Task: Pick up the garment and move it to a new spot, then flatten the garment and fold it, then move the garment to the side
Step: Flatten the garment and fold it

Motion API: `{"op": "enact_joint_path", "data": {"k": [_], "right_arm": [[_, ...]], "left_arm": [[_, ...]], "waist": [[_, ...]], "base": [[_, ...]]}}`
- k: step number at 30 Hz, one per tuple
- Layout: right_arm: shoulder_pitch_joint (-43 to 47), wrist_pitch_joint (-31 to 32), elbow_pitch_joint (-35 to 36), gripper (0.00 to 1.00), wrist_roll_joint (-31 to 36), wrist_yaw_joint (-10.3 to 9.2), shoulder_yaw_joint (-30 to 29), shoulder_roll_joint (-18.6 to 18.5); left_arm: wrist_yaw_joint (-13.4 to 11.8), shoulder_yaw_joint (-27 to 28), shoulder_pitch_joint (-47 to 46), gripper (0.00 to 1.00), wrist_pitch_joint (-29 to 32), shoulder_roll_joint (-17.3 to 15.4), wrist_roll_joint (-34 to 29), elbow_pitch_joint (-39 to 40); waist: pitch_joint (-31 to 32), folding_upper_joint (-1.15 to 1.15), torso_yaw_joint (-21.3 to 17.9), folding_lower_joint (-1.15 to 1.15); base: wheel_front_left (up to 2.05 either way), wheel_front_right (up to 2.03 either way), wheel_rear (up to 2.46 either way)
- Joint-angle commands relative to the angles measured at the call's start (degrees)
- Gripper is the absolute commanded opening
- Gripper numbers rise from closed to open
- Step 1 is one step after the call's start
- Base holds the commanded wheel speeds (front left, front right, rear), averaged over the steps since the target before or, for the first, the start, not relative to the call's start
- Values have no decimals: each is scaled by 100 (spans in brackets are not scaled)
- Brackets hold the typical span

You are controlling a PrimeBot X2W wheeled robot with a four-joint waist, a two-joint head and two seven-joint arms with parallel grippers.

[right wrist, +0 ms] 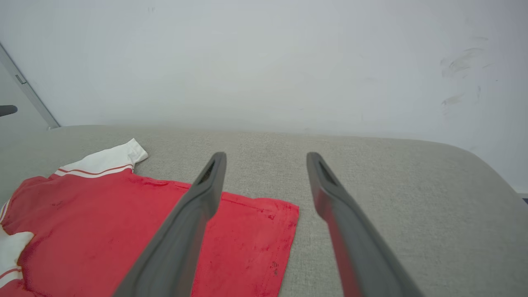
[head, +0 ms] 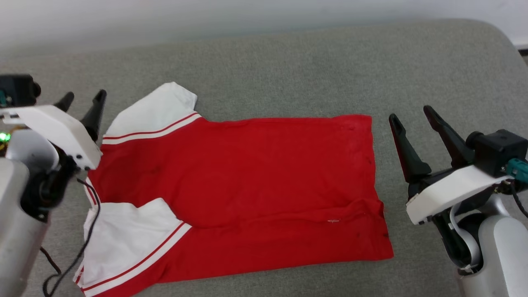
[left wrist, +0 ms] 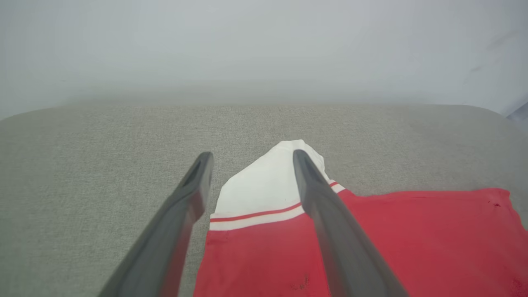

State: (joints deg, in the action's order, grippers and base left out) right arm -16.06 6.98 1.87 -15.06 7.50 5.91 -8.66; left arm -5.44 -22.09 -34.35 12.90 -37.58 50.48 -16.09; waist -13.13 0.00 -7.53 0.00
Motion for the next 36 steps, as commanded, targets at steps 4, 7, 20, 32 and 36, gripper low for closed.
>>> {"op": "enact_joint_path", "data": {"k": [4, 7, 20, 32, 36], "right_arm": [[-229, -97, 190, 100, 53, -2, 31, 73], [-337, -145, 287, 100, 66, -2, 40, 111], [-557, -454, 176, 100, -124, -2, 217, 340], [-684, -556, -12, 100, -310, -2, 272, 347], [-751, -482, -48, 100, -419, -2, 238, 307]], "left_arm": [[327, -118, -707, 100, 559, -176, 30, -247], [612, -197, -1300, 100, 1157, -345, 121, -473], [909, -543, -2878, 100, 3330, -713, 330, -1364], [525, -987, -2605, 0, 4768, -598, 484, -1917], [515, -944, -2505, 0, 4499, -493, 523, -1870]], "waist": [[-694, 0, -366, 0], [-963, 0, -505, 0], [-1868, 0, -1065, 0], [-2121, 0, -1187, 0], [-2093, 0, -1140, 0]], "base": [[0, 0, 0], [0, 0, 0], [0, 0, 0], [0, 0, 0], [0, 0, 0]]}}
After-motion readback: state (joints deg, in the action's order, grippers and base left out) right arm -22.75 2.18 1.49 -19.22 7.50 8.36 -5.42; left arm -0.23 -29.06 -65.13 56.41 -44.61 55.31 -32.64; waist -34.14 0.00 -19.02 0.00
